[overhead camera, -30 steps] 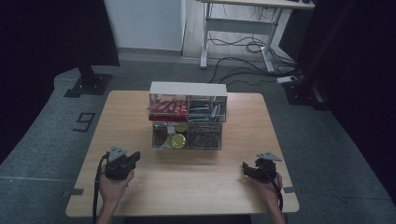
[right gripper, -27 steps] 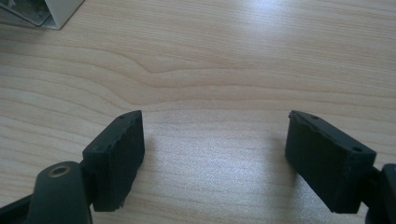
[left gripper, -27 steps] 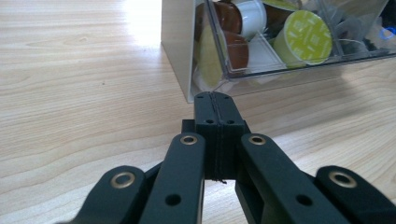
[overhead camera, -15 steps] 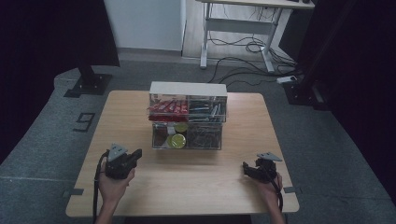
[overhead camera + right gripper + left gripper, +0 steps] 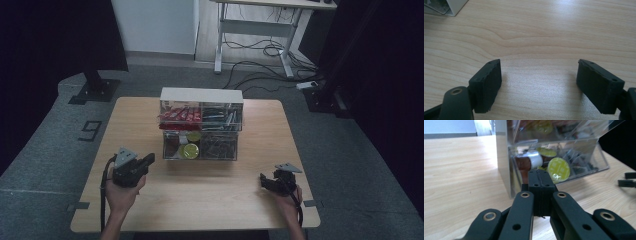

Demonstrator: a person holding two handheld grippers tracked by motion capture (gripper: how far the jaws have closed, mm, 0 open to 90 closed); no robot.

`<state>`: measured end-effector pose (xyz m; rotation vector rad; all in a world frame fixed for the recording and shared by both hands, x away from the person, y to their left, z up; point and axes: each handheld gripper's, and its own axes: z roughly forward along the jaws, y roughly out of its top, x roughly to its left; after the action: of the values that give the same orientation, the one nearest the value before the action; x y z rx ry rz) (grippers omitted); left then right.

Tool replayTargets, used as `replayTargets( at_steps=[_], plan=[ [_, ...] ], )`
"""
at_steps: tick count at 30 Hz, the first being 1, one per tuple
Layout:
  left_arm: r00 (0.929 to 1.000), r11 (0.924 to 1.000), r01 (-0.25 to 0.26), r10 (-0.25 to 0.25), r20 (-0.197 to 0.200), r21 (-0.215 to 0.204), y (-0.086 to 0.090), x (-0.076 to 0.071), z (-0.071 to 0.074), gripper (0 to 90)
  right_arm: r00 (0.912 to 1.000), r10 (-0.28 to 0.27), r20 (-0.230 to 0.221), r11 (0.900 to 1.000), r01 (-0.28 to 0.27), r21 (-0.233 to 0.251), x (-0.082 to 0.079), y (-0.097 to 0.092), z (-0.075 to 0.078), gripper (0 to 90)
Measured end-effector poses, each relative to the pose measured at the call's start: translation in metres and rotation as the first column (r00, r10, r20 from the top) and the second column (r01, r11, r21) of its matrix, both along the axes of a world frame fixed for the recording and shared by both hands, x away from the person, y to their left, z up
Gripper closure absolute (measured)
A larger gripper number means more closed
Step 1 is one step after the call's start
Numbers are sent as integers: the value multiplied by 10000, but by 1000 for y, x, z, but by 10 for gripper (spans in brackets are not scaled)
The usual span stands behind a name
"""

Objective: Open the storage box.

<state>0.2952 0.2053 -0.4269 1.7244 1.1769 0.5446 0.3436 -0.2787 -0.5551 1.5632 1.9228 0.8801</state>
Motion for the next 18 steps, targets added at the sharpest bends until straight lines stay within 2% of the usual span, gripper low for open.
replayTargets(
  at_steps=[7, 18],
  plan=[
    [9997, 9995, 255, -254, 50, -200, -3, 2, 13, 900, 10000, -8, 4, 10000, 8, -6, 0, 0, 0, 202],
    [9989, 9988, 454, -452, 92, -195, -7, 5, 24, 900, 10000, -19, 4, 10000, 19, 1, 0, 0, 0, 203]
  ],
)
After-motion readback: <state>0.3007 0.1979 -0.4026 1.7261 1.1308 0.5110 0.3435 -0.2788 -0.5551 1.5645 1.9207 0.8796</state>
